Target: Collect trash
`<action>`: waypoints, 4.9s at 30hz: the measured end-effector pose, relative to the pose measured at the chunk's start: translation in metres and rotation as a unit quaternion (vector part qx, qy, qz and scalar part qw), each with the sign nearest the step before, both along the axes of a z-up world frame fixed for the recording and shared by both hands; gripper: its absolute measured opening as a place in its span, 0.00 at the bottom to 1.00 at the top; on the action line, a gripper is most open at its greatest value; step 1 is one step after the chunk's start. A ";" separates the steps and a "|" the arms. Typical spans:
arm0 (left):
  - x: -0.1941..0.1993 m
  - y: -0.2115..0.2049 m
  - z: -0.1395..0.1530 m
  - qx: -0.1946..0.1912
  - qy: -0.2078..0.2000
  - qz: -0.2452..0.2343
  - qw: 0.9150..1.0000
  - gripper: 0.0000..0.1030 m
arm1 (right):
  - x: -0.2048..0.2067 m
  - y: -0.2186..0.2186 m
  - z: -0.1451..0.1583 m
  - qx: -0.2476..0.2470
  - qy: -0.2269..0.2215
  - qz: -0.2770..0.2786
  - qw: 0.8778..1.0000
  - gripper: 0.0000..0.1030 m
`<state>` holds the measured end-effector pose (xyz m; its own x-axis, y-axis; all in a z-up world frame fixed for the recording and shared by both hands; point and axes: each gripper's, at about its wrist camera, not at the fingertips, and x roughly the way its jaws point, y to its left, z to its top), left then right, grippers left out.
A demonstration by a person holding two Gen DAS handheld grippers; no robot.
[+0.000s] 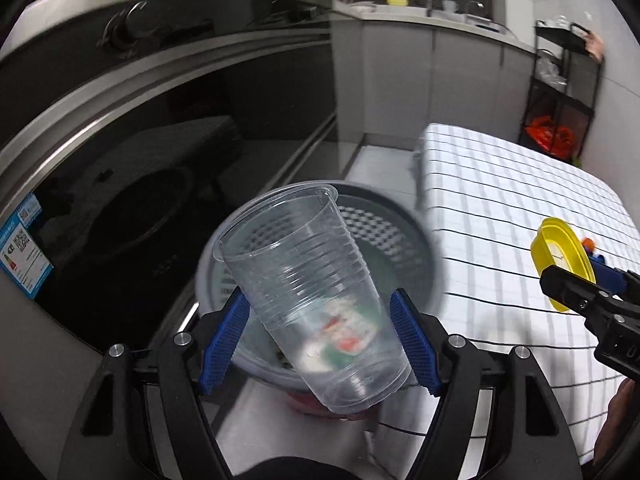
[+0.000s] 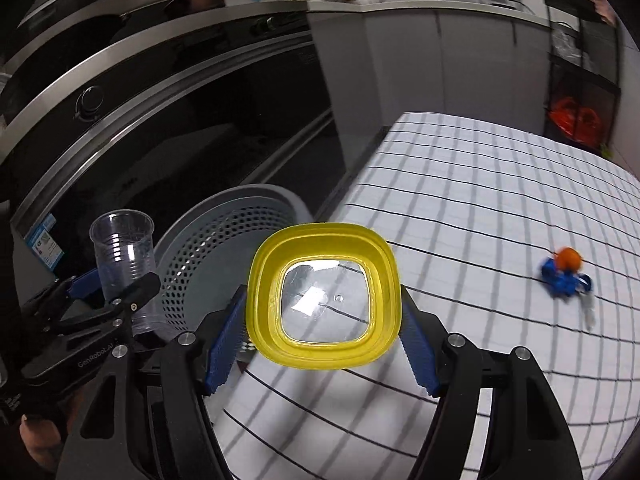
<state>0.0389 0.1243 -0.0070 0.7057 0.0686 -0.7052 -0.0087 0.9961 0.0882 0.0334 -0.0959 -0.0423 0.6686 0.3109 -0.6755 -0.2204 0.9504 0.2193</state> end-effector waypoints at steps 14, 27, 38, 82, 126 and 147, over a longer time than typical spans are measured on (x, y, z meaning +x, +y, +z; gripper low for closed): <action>0.055 0.052 -0.028 -0.024 0.028 0.029 0.999 0.68 | 0.075 0.074 -0.020 -0.032 0.023 0.072 0.997 0.66; 0.069 0.070 -0.042 -0.029 0.037 0.044 0.998 0.71 | 0.095 0.091 -0.028 -0.041 0.028 0.093 0.994 0.67; 0.067 0.078 -0.037 -0.036 0.032 0.058 0.997 0.80 | 0.090 0.096 -0.021 -0.044 0.013 0.090 0.995 0.79; -0.017 -0.037 0.000 -0.054 0.016 -0.051 0.997 0.87 | -0.034 -0.071 -0.015 -0.028 0.016 -0.078 0.996 0.79; 0.012 -0.213 -0.041 -0.026 0.069 -0.154 0.985 0.89 | 0.045 -0.237 -0.084 -0.051 0.087 -0.175 0.979 0.79; 0.027 -0.253 -0.043 -0.044 0.065 -0.183 0.980 0.89 | 0.012 -0.269 -0.063 0.009 0.077 -0.183 0.980 0.06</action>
